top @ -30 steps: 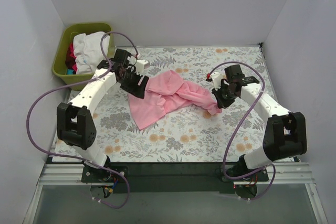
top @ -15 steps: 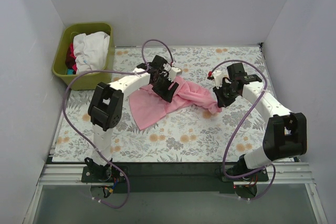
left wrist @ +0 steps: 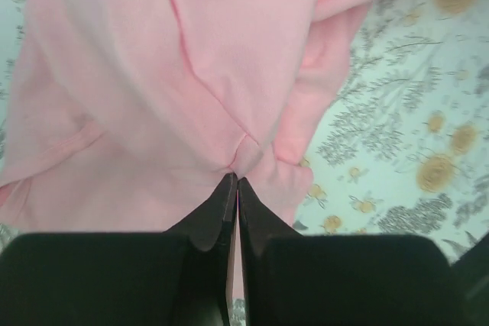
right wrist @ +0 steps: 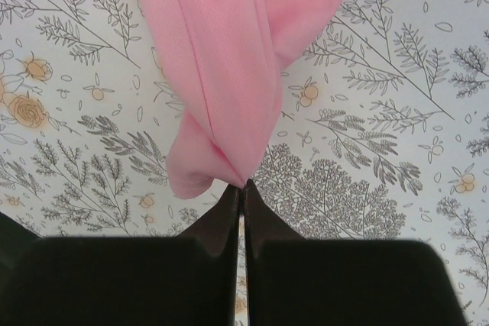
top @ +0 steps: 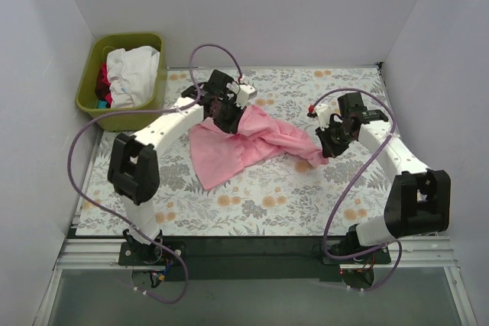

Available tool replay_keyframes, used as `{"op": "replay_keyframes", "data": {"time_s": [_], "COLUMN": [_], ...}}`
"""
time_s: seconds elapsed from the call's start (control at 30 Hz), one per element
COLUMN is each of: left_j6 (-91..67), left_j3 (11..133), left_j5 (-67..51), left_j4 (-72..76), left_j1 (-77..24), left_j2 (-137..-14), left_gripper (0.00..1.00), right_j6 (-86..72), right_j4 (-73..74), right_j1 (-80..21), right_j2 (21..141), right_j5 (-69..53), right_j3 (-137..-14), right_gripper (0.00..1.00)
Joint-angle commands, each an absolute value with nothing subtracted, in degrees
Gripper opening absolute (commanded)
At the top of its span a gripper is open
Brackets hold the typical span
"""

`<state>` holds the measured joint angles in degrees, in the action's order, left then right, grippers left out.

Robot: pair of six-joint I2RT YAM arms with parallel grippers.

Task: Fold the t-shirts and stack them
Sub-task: Flatten the tshirt out

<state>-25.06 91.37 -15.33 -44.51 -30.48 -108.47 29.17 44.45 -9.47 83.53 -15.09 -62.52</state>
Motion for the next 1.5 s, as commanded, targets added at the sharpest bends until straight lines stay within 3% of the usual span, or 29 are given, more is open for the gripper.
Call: {"op": "replay_keyframes", "data": {"time_s": [0.0,0.17,0.3,0.5,0.63,0.67,0.7,0.77,0.8,0.83,0.9,1.13,1.47], "left_j6": [-26.80,-29.79,-31.46,-36.63,-39.98,-39.73,-39.12,-36.83,-36.30,-35.86,-34.54,-33.22,-33.49], "left_j3": [89.31,88.33,89.47,94.91,106.23,110.70,112.57,111.46,109.79,107.95,101.64,86.50,84.11], "left_j5": [-20.99,-27.15,-27.95,-27.61,-24.44,-24.43,-25.13,-26.10,-26.10,-25.49,-24.61,-24.17,-25.40], "left_j4": [-49.56,-53.95,-53.09,-48.61,-49.91,-52.71,-54.21,-55.54,-55.20,-54.67,-54.05,-52.83,-53.17], "left_j1": [-29.01,-23.31,-12.43,-9.40,-8.35,-8.00,-7.91,-7.65,-7.65,-7.65,-7.65,-7.47,-7.03], "left_j2": [-95.48,-89.12,-91.13,-103.78,-115.11,-118.70,-119.44,-118.75,-115.69,-114.10,-109.45,-102.75,-103.01], "left_gripper": [0.00,0.00,0.00,0.00,0.00,0.06,0.26,0.41,0.47,0.55,0.57,0.57,0.57], "right_j6": [33.30,38.92,39.82,36.83,36.04,36.12,36.12,37.09,37.35,37.70,38.23,38.41,41.83], "right_j4": [48.07,49.57,49.31,49.13,49.04,49.22,49.31,49.48,49.48,49.48,49.57,51.94,67.40], "right_j1": [-7.92,-5.46,-4.92,-5.01,-5.10,-5.10,-5.10,-4.75,-4.66,-4.57,-4.31,-2.99,-1.06], "right_j2": [78.67,74.97,77.60,89.81,97.71,98.26,98.52,97.13,96.34,94.50,92.65,91.49,97.47], "right_j5": [-14.77,-13.27,-14.67,-21.18,-20.83,-20.05,-19.52,-18.81,-18.81,-18.72,-18.46,-21.17,-31.03], "right_j3": [-61.53,-59.24,-59.94,-69.86,-75.49,-76.02,-76.03,-74.89,-72.88,-71.64,-69.79,-69.16,-75.68], "right_gripper": [0.01,0.01,0.01,0.01,0.01,0.01,0.10,0.24,0.38,0.43,0.51,0.52,0.52]}}
